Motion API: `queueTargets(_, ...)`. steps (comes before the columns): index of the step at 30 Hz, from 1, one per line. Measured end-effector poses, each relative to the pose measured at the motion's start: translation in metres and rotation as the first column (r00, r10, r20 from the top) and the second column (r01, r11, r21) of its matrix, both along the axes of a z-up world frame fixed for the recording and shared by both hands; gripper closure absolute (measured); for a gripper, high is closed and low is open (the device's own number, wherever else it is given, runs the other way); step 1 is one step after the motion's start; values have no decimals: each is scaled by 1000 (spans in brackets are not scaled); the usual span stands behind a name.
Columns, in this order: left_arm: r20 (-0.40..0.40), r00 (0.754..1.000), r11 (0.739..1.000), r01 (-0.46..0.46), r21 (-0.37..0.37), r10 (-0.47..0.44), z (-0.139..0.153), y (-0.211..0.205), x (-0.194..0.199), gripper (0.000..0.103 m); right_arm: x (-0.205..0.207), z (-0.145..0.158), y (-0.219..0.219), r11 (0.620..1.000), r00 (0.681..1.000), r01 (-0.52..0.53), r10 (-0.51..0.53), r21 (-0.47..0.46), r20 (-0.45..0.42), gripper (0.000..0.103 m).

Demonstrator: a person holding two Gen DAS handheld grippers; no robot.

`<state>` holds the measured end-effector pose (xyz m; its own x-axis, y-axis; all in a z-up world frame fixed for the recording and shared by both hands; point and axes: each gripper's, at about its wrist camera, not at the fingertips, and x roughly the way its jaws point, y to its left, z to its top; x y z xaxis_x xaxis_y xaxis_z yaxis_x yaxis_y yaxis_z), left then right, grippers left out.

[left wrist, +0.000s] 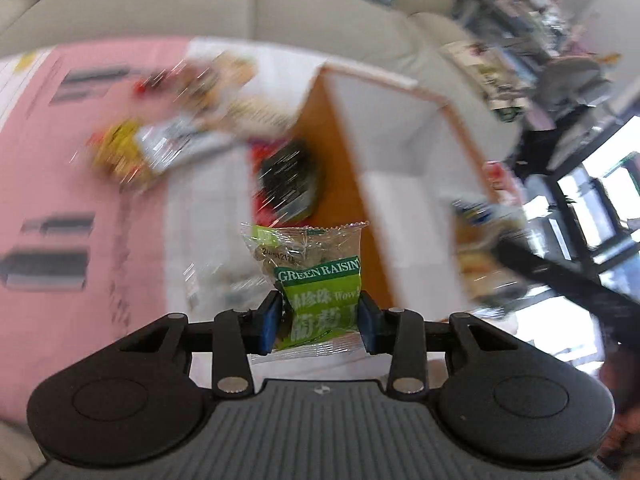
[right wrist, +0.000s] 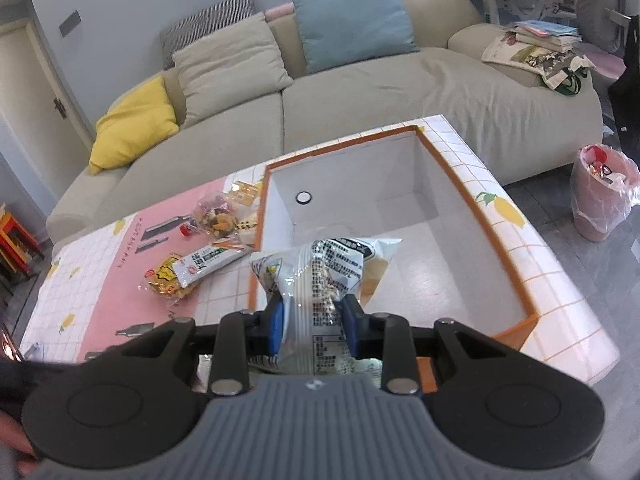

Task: Organize snacks
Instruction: 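Carry both bags over the orange box and open both tools to drop them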

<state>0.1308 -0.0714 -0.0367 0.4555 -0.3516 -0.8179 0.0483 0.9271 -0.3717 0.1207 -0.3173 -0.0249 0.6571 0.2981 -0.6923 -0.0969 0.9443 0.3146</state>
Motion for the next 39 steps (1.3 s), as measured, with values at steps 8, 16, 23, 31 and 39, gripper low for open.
queueTargets(8, -68, 987, 985, 140, -100, -147, 30, -57, 54, 59, 45, 11, -32, 991, 992, -96, 87, -97, -95, 75)
queueTargets(16, -144, 966, 976, 216, -18, -216, 0, -118, 79, 59, 84, -19, -43, 938, 950, -264, 211, -226, -232, 75)
queueTargets(23, -192, 957, 973, 229, 41, -217, -30, -133, 86, 59, 100, -47, -37, 888, 906, -370, 281, -272, -317, 75)
queueTargets(31, -223, 954, 971, 225, 79, -203, -48, -140, 90, 60, 112, -68, -39, 870, 876, -421, 317, -256, -362, 75)
queueTargets(39, -230, 954, 973, 214, 85, -190, -50, -141, 93, 60, 113, -69, -38, 844, 861, -462, 352, -273, -368, 74)
